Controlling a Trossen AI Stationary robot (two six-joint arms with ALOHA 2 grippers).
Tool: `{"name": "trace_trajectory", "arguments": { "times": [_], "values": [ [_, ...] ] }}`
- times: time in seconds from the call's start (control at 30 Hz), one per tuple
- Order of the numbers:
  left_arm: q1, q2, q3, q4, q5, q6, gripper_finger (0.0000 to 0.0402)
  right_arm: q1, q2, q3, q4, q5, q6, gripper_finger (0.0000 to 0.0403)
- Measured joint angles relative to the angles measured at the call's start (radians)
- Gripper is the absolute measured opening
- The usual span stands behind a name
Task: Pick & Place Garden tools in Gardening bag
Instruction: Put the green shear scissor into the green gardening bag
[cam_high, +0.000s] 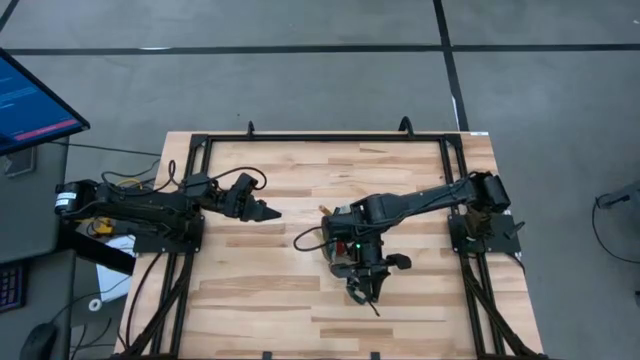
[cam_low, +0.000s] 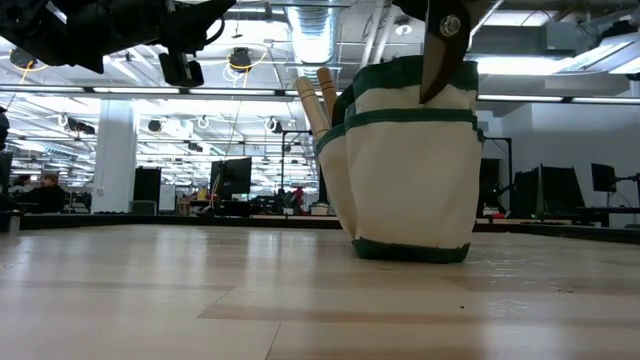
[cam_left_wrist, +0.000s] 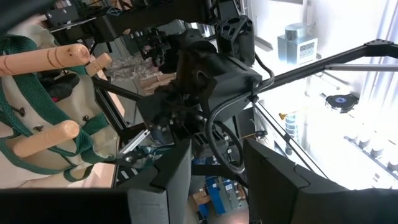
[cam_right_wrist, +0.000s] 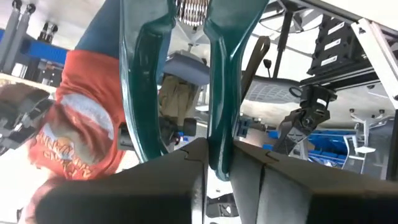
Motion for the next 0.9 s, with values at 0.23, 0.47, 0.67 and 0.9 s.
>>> {"name": "trace_trajectory", "arguments": {
  "times": [0.23, 0.47, 0.67, 0.9],
  "values": [
    [0.0, 0.0, 0.0, 0.0, 0.0, 0.0, 0.0145, -0.009, 0.0, -0.09, 0.115, -0.029, 0.037, 0.0031],
    [0.0, 0.0, 0.0, 0.0, 0.0, 0.0, 0.0145, -0.022, 0.0, -0.129, 0.268, -0.057, 0.084, 0.0031],
    [0.0, 0.0, 0.0, 0.0, 0.0, 0.0, 0.0145, -0.062, 0.001, -0.13, 0.266, -0.055, 0.066, 0.0031],
    [0.0, 0.0, 0.0, 0.0, 0.0, 0.001, 0.0145, -0.091, 0.001, -0.13, 0.242, -0.05, 0.037, 0.0031]
  ]
}}
